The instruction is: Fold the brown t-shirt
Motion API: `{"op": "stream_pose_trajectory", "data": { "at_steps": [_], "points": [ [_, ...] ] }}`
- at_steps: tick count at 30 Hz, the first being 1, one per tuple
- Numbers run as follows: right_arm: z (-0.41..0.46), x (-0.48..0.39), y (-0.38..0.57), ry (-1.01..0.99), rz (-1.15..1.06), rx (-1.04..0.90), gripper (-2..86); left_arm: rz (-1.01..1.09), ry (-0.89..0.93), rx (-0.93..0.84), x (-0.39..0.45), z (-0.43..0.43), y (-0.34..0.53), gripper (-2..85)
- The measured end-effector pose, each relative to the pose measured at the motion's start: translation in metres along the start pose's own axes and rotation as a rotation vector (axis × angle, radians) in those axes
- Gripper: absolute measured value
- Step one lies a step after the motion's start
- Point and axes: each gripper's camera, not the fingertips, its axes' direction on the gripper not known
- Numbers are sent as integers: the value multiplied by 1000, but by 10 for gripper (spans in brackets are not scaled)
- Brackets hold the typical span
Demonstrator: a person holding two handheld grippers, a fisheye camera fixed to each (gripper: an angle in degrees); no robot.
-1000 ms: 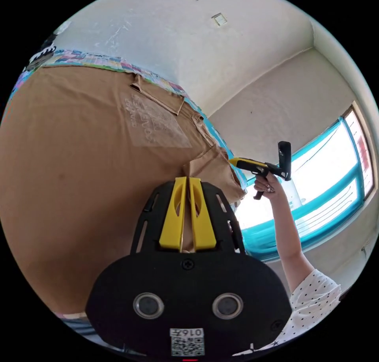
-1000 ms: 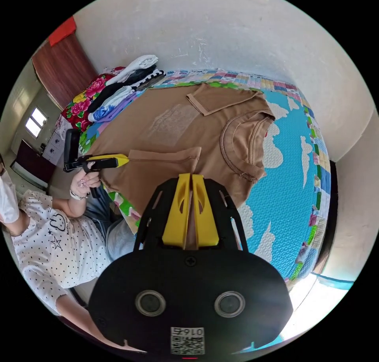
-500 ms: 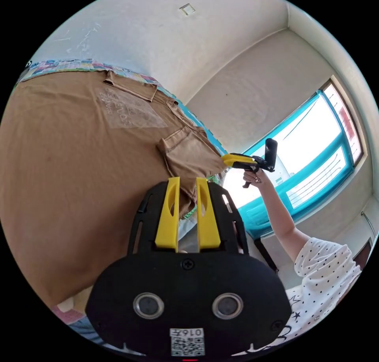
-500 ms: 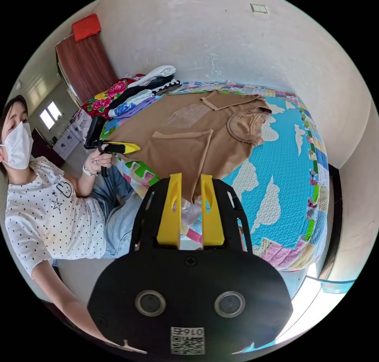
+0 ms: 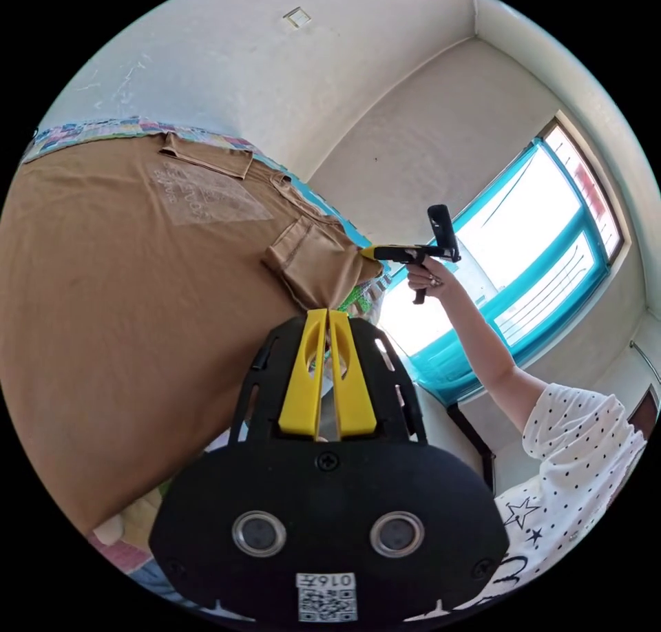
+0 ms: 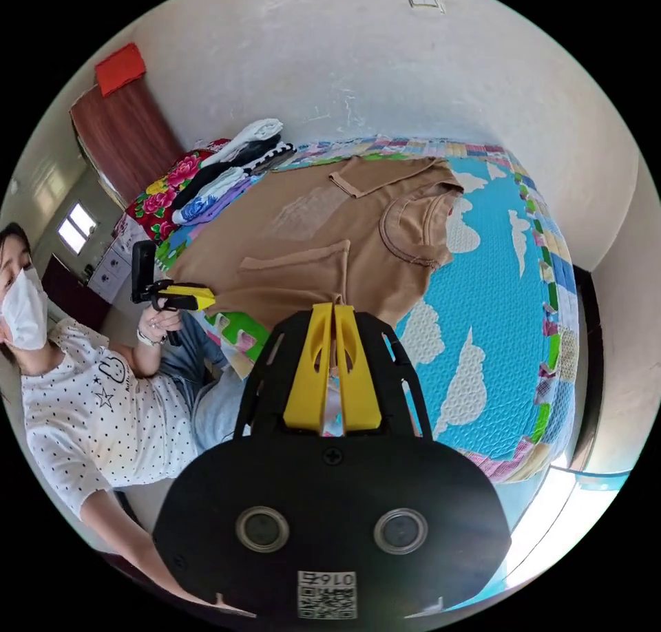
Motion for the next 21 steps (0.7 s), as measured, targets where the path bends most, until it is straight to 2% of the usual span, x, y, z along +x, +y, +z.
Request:
{"op": "stream_pose_trajectory", "data": {
  "at_steps": [2,4,10,12,16,19,21],
  "points": [
    [4,11,3,-53,65,-20,2,-27,-22,16,-2,0,3,-7],
    [-2,19,12,-78,95,59,10,-52,-12,21,-7,-1,4,-3],
    [1,12,22,-119,34,46,55,-62,70,4,-10,1,2,14],
    [5,6,19,-89,22,5,59,-87,20,15,-9,-2,3,15],
    [-5,-16,8,25,-46,89,65,-45,-49,51,0,-18,-10,59],
    [2,-33,-14,104,-83,112,68,10,-198,-22,17,-13,-31,84],
    [13,-42,-30,117,-110,101,70,30,-233,-28,26,-7,-40,88]
  ]
}}
